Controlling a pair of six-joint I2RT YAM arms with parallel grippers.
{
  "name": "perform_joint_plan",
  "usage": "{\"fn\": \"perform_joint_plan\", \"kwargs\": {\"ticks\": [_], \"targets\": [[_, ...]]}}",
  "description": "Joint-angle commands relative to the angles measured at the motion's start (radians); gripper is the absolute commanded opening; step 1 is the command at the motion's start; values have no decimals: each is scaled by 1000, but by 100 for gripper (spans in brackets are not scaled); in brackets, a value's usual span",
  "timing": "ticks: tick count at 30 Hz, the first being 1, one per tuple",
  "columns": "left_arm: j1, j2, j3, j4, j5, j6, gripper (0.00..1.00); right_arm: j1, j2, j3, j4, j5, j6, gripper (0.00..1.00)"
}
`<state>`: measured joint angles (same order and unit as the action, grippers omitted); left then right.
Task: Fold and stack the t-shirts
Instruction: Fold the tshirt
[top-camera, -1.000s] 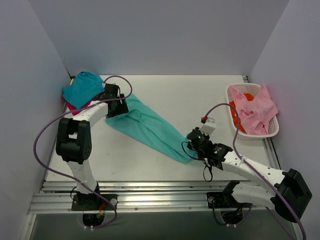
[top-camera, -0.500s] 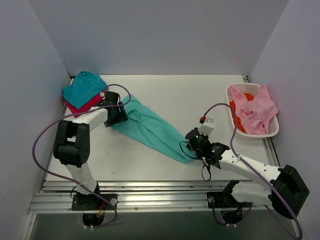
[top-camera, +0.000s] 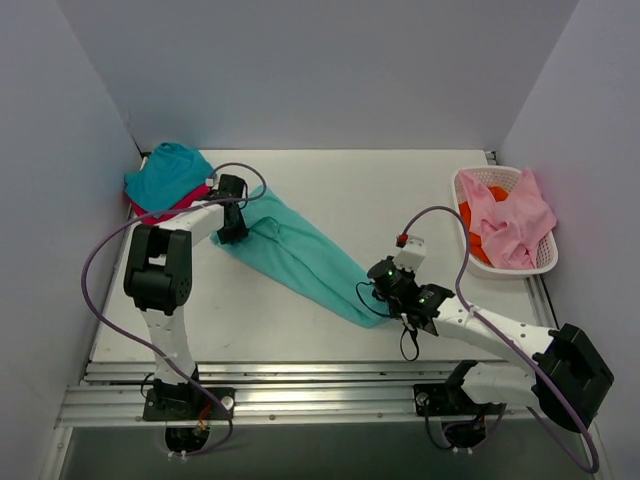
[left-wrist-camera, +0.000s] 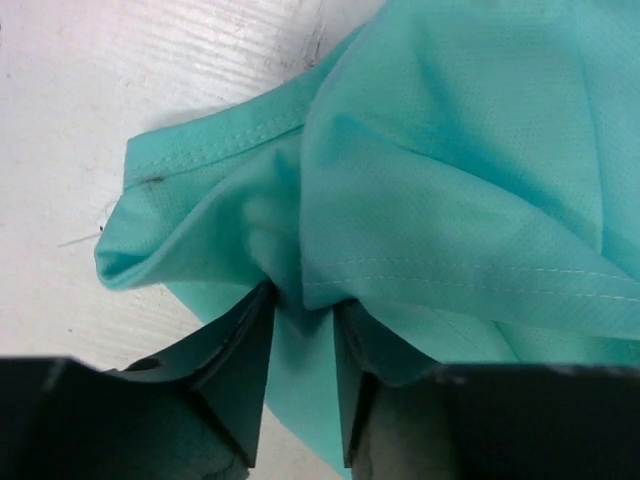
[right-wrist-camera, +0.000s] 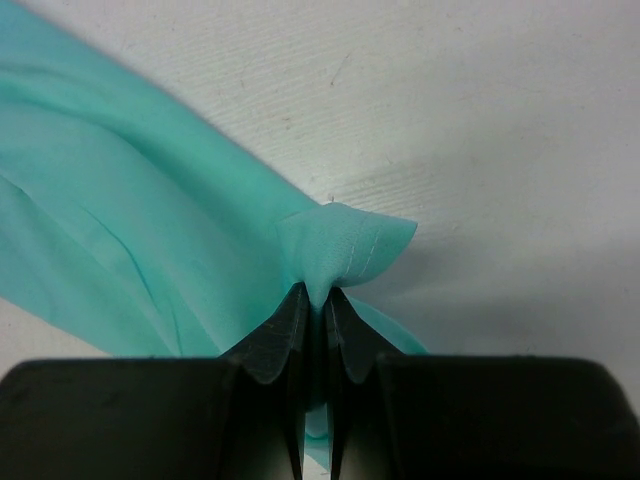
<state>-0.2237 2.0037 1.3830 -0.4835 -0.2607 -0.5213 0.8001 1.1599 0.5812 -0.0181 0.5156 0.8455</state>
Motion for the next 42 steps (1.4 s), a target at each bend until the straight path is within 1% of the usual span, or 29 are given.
{"fn": "perform_joint_plan", "kwargs": {"ticks": [1, 2, 4, 5, 8, 11, 12, 14, 15, 17, 18, 19, 20, 21, 22, 23, 24, 25, 27, 28, 29, 30, 33, 34, 38, 39, 40, 41, 42], "targets": [[-6, 61, 30, -55, 0, 17, 36, 1, -31, 29, -14, 52, -11, 0], [-6, 69, 40, -52, 0, 18, 25, 2, -32, 32, -16, 55, -13, 1], [-6, 84, 59, -62, -3, 20, 8, -1, -34, 35, -16, 57, -19, 1], [-6, 89, 82, -66, -2, 20, 3, -1, -34, 35, -16, 58, -20, 1], [-6, 119, 138, -87, -3, 30, 2, -4, -31, 37, -13, 60, -26, 1], [-3, 188, 278, -135, -15, 59, 2, -2, -26, 32, -8, 49, -25, 0], [0, 243, 377, -150, -18, 73, 2, -2, -28, 26, -3, 28, -25, 0], [1, 303, 488, -204, -15, 90, 2, 5, -32, 5, 4, 12, -16, 0], [1, 369, 607, -228, -17, 104, 2, 7, -34, -4, 7, 6, -8, 0], [1, 429, 720, -262, 12, 125, 2, 17, -45, -35, 9, -18, 6, 0], [3, 496, 778, -270, 23, 145, 2, 19, -45, -43, 38, -25, 13, 0], [3, 532, 906, -291, 40, 156, 2, 25, -45, -52, 43, -28, 21, 0], [3, 573, 977, -311, 57, 164, 2, 30, -40, -58, 50, -32, 35, 0], [4, 663, 1057, -363, 92, 170, 2, 34, -26, -73, 59, -38, 44, 0], [4, 706, 1214, -388, 112, 173, 2, 37, -16, -81, 94, -57, 49, 0], [6, 748, 1282, -406, 135, 175, 2, 42, -2, -89, 116, -68, 62, 1], [10, 806, 1333, -409, 185, 172, 2, 47, 36, -98, 133, -75, 72, 10], [12, 820, 1372, -394, 214, 169, 2, 53, 61, -98, 168, -81, 79, 22], [17, 816, 1337, -295, 261, 164, 2, 69, 137, -100, 210, -107, 98, 55], [20, 808, 1320, -261, 309, 159, 2, 80, 165, -95, 242, -114, 107, 99], [21, 787, 1271, -218, 337, 162, 2, 89, 191, -90, 256, -123, 113, 100], [23, 782, 1260, -173, 353, 161, 2, 112, 243, -81, 263, -124, 125, 100], [23, 785, 1294, -120, 403, 161, 3, 168, 332, -34, 262, -100, 136, 100], [24, 785, 1292, -83, 475, 161, 3, 178, 351, -9, 257, -92, 139, 100], [17, 794, 1294, 87, 599, 150, 10, 211, 383, 29, 231, -63, 141, 100], [11, 796, 1317, 129, 603, 156, 22, 215, 376, 32, 221, -52, 141, 100], [4, 797, 1329, 147, 606, 168, 30, 220, 370, 35, 215, -46, 141, 100], [-3, 793, 1335, 169, 627, 176, 42, 223, 365, 40, 210, -40, 139, 100], [-2, 785, 1335, 221, 649, 162, 77, 223, 353, 43, 195, -34, 138, 100]]}}
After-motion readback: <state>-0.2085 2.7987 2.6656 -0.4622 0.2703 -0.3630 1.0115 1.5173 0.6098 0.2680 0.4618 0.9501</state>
